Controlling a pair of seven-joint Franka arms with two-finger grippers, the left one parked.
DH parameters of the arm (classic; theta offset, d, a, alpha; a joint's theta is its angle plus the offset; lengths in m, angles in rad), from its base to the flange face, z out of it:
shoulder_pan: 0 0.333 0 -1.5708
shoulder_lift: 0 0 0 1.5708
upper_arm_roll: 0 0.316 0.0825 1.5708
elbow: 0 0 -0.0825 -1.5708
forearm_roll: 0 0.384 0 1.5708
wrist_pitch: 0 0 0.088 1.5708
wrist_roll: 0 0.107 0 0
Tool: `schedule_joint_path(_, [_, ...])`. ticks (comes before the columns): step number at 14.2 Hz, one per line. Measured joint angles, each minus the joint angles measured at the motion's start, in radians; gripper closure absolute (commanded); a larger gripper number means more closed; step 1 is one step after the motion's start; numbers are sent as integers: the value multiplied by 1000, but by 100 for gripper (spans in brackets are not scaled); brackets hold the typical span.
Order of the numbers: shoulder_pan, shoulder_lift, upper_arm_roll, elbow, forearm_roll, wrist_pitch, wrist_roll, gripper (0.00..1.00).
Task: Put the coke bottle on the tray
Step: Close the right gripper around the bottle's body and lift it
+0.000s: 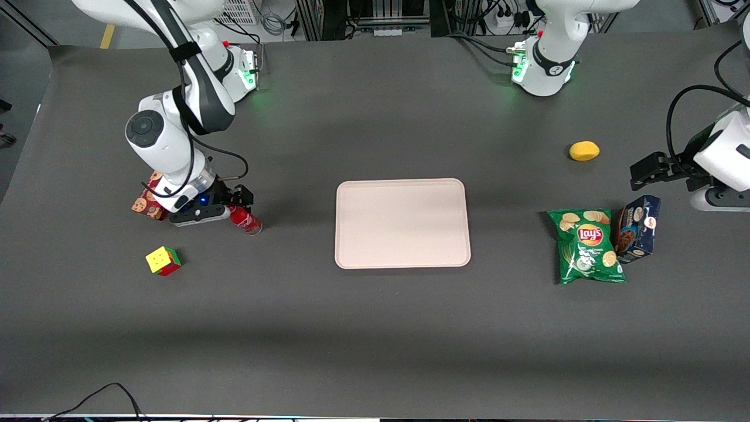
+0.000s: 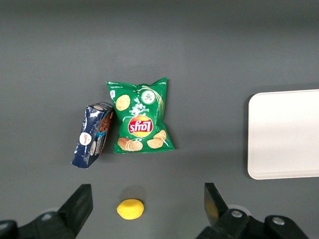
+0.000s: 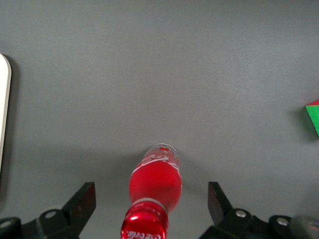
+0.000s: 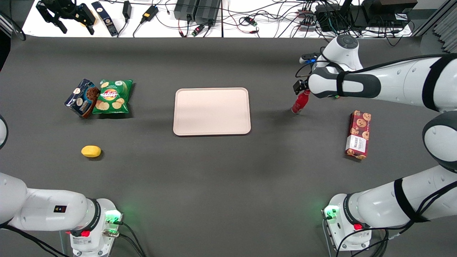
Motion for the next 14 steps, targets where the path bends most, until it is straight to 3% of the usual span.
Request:
schedule_joint_path(9, [1,7,3,-22,0,1,0,0])
schedule_joint_path(14, [1,9,3,-25,0,0,0,35])
